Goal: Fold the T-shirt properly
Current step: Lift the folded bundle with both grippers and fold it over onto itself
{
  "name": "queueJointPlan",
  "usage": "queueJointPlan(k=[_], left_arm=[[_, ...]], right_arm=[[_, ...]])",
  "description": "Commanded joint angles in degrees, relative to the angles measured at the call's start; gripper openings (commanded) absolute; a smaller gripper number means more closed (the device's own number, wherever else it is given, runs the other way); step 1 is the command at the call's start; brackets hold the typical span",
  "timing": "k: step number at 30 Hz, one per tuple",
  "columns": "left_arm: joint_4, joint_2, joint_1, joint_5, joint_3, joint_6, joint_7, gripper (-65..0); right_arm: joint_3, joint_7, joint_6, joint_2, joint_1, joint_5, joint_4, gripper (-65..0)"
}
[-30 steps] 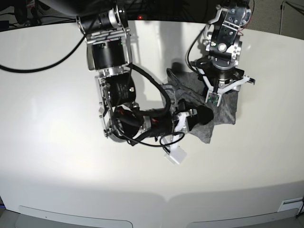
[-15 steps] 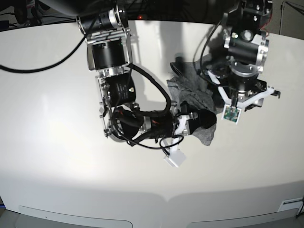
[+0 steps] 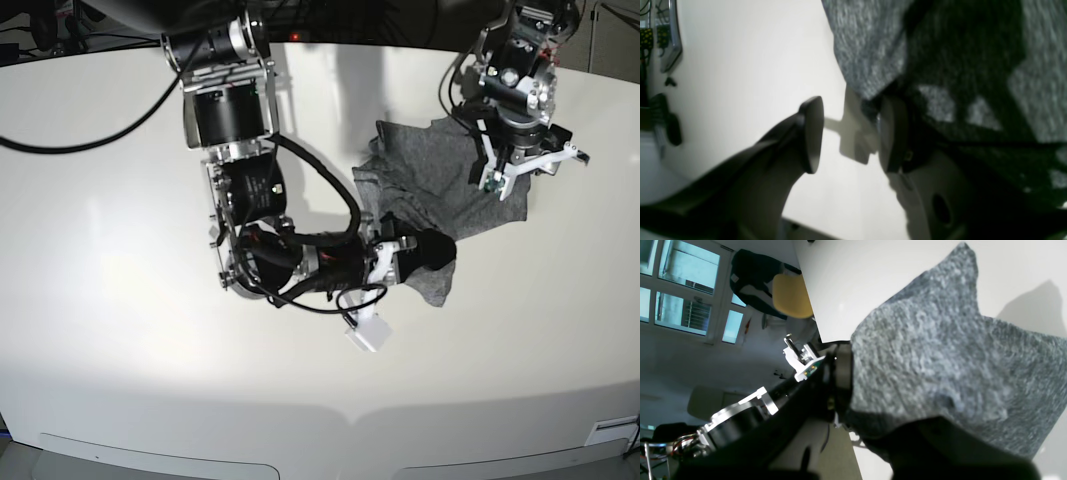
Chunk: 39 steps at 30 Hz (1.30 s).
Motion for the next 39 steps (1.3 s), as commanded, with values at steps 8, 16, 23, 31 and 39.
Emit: queueJointPlan(k=[8, 16, 23, 31, 39], left_arm=[[0.8, 5.3, -1.9, -5.6, 0.1, -3.4, -5.0, -38.0], [0.8, 5.4, -4.3, -1.9, 0.1, -3.3, -3.5, -38.0], [0.8, 5.5, -4.3, -1.6, 0.1, -3.3, -3.5, -38.0], [0.8, 5.5, -4.3, 3.1, 0.1, -3.3, -3.5, -38.0], [0.8, 5.5, -6.2, 7.6, 0.1, -3.3, -0.5, -38.0]], right_arm=[[0.0, 0.8, 0.3, -0.5, 1.6, 2.0, 1.0, -59.4], [0.0, -4.2, 0.3, -0.5, 1.4, 1.6, 1.0, -49.4], [-0.2, -4.1, 0.3, -0.5, 1.8, 3.8, 1.0, -36.3], [1.2, -4.1, 0.3, -0.5, 7.0, 13.1, 1.0, -36.4], [5.0, 7.9, 0.3, 3.2, 9.1, -12.4, 3.4, -36.4]])
